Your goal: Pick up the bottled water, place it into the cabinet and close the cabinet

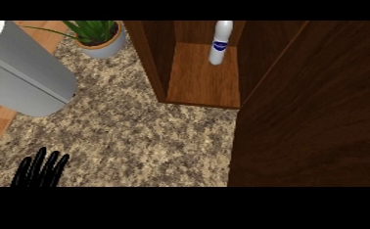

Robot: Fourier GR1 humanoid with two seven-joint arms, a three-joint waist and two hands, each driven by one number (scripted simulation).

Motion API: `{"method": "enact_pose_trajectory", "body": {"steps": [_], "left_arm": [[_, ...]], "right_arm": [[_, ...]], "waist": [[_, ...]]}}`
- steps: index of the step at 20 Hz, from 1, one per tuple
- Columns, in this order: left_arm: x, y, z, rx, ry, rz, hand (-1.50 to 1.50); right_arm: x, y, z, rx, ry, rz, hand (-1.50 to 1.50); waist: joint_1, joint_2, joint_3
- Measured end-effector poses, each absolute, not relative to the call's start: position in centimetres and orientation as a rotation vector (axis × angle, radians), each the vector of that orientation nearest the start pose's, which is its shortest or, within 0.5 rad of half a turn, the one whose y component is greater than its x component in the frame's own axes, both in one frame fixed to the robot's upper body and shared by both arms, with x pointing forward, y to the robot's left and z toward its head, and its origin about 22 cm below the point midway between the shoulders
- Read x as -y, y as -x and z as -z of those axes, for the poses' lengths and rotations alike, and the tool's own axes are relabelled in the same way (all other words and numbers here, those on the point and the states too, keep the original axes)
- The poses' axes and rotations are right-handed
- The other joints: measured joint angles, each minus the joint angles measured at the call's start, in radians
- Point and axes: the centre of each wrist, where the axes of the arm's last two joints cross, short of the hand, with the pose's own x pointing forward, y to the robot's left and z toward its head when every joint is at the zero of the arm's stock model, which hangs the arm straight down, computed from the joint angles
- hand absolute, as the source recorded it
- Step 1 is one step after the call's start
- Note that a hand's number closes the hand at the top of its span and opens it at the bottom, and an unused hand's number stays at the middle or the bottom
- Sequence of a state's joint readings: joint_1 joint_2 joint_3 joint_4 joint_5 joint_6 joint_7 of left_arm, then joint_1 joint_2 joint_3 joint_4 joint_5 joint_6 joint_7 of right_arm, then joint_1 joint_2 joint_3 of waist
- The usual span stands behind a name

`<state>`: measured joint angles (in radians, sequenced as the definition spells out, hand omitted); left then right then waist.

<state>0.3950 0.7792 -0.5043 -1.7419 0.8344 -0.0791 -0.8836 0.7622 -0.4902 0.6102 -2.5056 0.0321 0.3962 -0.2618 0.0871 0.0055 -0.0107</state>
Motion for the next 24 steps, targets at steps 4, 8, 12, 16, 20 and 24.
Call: {"method": "enact_pose_trajectory", "body": {"steps": [4,8,12,16,20,24], "left_arm": [[-32.0,-10.4,0.5,1.829,0.488,-0.076,-1.5],[-33.4,-10.4,0.0,1.832,0.493,-0.061,-1.5],[-34.2,-10.5,-0.4,1.83,0.498,-0.046,-1.5],[-34.9,-10.9,-0.8,1.838,0.495,-0.029,-1.5],[-35.4,-11.2,-1.2,1.84,0.491,-0.016,-1.5],[-35.8,-11.5,-1.7,1.847,0.495,-0.007,-1.5]], "right_arm": [[20.1,-6.3,-12.5,1.792,-0.743,-0.752,1.5],[19.8,-7.7,-13.2,1.824,-0.737,-0.853,1.5],[19.4,-8.6,-13.7,1.833,-0.739,-0.923,1.5],[19.0,-9.2,-14.0,1.833,-0.747,-0.966,1.5],[18.7,-9.6,-14.2,1.823,-0.759,-0.992,1.5],[18.5,-9.8,-14.1,1.807,-0.773,-0.983,1.5]], "waist": [[0.027,0.005,-0.001],[0.046,0.009,-0.003],[0.061,0.012,-0.007],[0.074,0.019,-0.01],[0.082,0.025,-0.01],[0.089,0.032,-0.01]]}}
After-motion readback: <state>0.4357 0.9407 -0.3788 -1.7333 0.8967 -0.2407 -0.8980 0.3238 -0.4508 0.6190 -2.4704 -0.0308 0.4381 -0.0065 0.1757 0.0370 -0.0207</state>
